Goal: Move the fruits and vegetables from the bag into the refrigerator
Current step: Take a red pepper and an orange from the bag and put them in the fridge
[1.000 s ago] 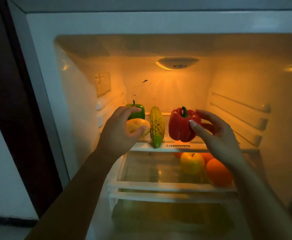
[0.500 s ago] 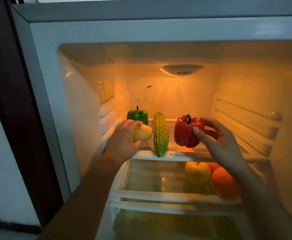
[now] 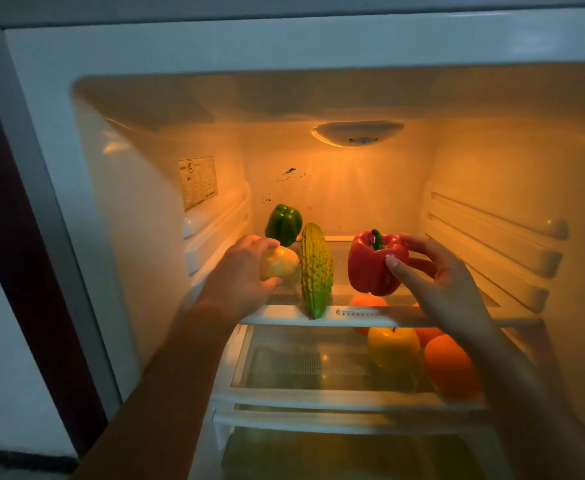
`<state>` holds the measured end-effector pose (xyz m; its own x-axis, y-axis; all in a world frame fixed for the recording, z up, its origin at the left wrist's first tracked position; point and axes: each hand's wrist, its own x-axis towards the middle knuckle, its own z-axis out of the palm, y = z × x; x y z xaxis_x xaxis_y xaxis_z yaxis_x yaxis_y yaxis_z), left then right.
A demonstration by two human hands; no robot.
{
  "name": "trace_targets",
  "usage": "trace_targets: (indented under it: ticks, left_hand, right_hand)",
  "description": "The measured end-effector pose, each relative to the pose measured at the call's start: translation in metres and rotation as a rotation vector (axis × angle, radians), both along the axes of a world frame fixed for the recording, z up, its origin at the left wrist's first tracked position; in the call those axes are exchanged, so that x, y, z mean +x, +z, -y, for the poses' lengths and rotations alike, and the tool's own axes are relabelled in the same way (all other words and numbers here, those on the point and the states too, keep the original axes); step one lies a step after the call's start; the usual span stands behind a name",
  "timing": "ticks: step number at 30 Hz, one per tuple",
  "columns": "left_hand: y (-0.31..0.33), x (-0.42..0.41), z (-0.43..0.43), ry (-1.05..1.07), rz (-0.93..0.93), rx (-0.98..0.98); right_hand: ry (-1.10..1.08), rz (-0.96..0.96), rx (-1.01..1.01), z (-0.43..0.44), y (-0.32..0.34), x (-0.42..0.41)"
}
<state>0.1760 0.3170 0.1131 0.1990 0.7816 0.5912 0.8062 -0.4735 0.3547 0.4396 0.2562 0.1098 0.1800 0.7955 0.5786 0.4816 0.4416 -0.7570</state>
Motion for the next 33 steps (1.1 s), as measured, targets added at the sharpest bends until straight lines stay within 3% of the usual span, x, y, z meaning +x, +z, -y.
trace_targets:
  ticks: [19, 33]
  left_hand:
    - [0.014, -0.006, 0.027, -0.034, 0.089, -0.004]
    - [0.004, 0.005, 0.001, 0.103, 0.068, -0.009]
  right_hand:
    - [0.011, -0.032, 0.04, -0.013, 0.014, -0.018]
    - [-0.006, -0.066, 0.026, -0.002, 0.01, -0.01]
